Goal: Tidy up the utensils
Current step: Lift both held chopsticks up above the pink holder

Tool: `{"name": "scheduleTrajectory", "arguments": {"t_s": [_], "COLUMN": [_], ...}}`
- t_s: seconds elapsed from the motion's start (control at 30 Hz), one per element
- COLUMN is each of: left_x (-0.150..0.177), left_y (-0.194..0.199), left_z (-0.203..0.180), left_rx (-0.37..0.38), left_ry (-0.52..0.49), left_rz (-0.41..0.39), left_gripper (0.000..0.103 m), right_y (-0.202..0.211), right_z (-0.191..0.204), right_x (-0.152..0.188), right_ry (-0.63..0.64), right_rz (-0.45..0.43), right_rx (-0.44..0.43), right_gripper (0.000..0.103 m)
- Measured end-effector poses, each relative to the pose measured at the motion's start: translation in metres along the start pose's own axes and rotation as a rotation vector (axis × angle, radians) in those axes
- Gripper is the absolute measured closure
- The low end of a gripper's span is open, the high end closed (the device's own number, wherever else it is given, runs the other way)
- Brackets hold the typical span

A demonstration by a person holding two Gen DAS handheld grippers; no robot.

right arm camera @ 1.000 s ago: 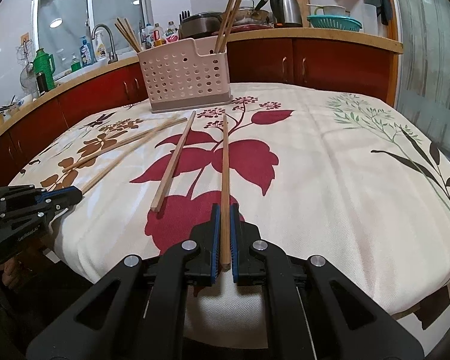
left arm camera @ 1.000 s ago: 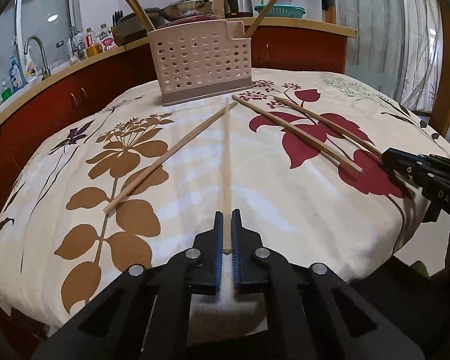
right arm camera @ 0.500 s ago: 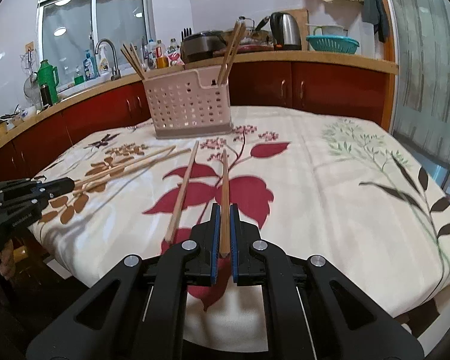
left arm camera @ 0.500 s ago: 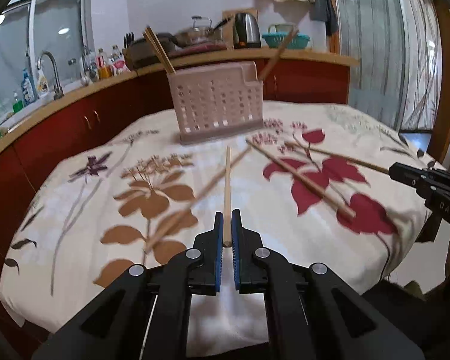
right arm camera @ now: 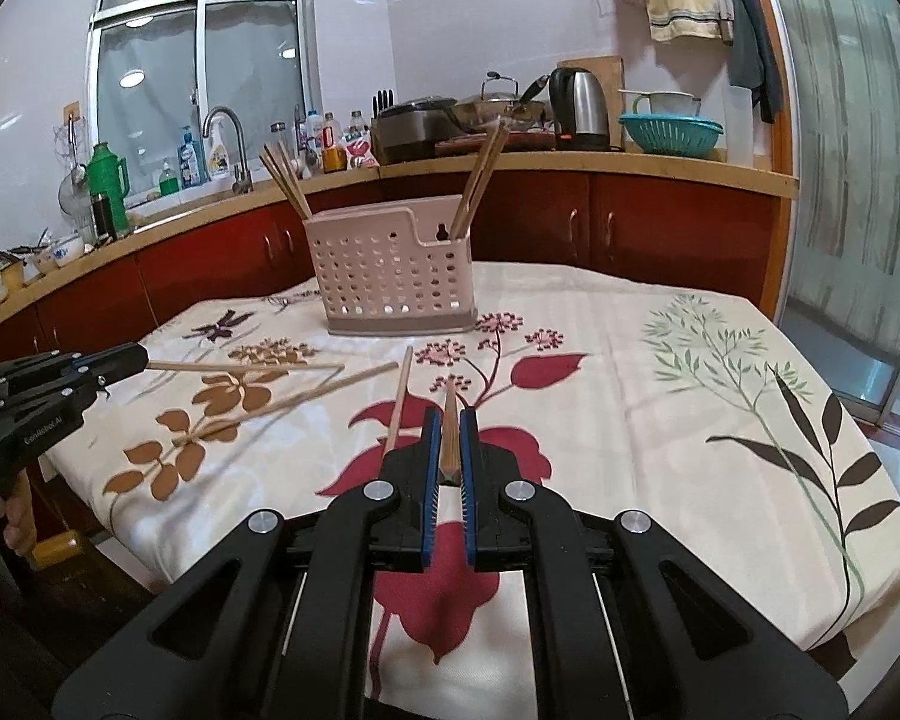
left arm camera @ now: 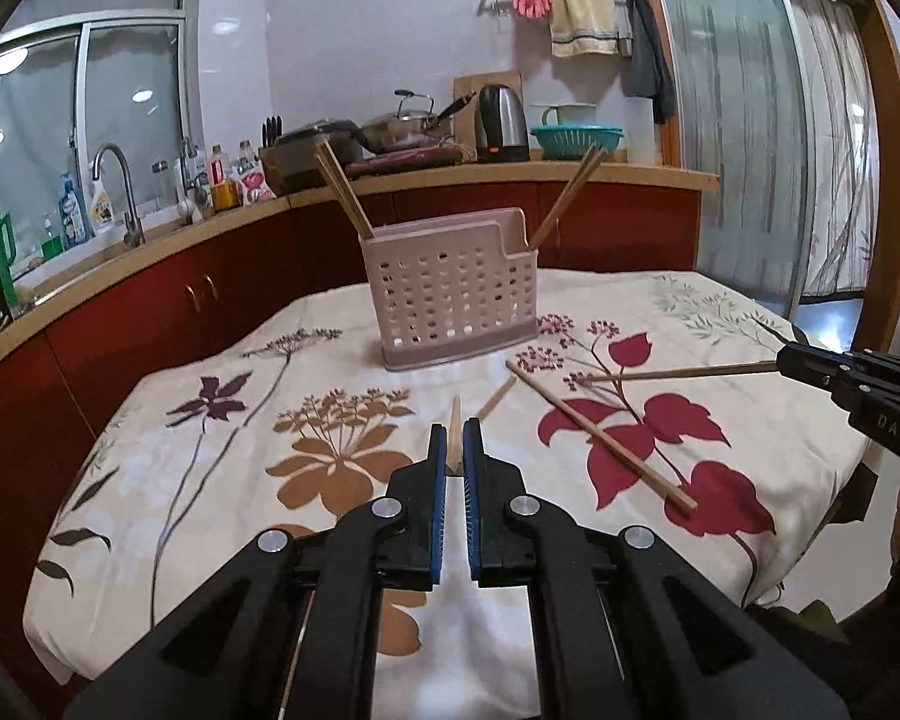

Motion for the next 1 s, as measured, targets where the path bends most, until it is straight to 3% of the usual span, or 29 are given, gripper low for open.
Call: {"name": "scheduleTrajectory", "arguments": {"t_s": [1.0], "left_x": [-0.056], "left_y": [0.007], "left_z": [0.055], "left_rx": [-0.012], "left_ry": [0.077], "left_rz": [-0.037], "left_gripper": [0.097], "right_y": [-0.013], "right_z": [0.015], "right_x": [-0.08], "right_ry": [0.037], "right_rz": [-0.051], "right_rx": [0.007], "right_gripper": [0.096]}}
Point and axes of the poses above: each gripper's, at about its wrist camera, not at the fingertips, and y roughly against the way its jaws point, z to its left, x to its underside, the point moved 8 cm from there along -y, roughly the way its jaws point, and after that the axes turned 8 degrees about x, right-handed, at the moved point
